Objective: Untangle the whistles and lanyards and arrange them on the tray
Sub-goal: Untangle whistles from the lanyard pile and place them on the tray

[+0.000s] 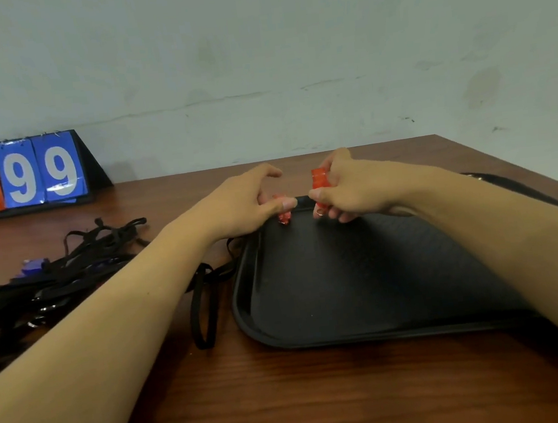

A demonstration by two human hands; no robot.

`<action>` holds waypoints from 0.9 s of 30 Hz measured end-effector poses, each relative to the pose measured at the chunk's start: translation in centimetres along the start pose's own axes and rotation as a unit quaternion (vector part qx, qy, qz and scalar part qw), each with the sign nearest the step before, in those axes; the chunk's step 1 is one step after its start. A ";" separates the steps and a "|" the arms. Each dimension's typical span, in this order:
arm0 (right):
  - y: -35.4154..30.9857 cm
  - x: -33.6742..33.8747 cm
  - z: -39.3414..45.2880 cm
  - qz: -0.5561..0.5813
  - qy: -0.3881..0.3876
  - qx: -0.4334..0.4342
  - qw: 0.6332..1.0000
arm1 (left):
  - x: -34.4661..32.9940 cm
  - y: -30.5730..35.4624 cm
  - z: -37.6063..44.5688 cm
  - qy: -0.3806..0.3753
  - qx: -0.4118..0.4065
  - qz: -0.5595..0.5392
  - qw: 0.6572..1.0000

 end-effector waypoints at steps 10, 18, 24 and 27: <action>-2.2 0.1 -2.1 -0.170 0.009 0.018 0.985 | 0.4 -0.8 0.5 0.013 0.023 0.010 1.000; -5.7 0.9 -1.0 -0.075 -0.021 -0.086 0.993 | 0.1 -1.7 -0.1 0.001 0.082 0.038 0.996; -4.3 -1.5 -0.3 -0.090 -0.006 -0.123 0.988 | 0.0 -1.7 -0.1 -0.001 0.083 0.062 0.995; -3.9 -1.7 -0.1 -0.093 0.008 -0.119 0.988 | -0.2 -1.6 0.2 0.000 0.076 0.063 0.995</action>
Point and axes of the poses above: each hand's wrist, its own z-axis towards the middle knuckle, its own x-axis out of the back of the hand, y = z × x, the point moved 3 cm from there along z, towards the middle knuckle, and after that the axes turned 4 degrees about -y, right-handed, at the moved point
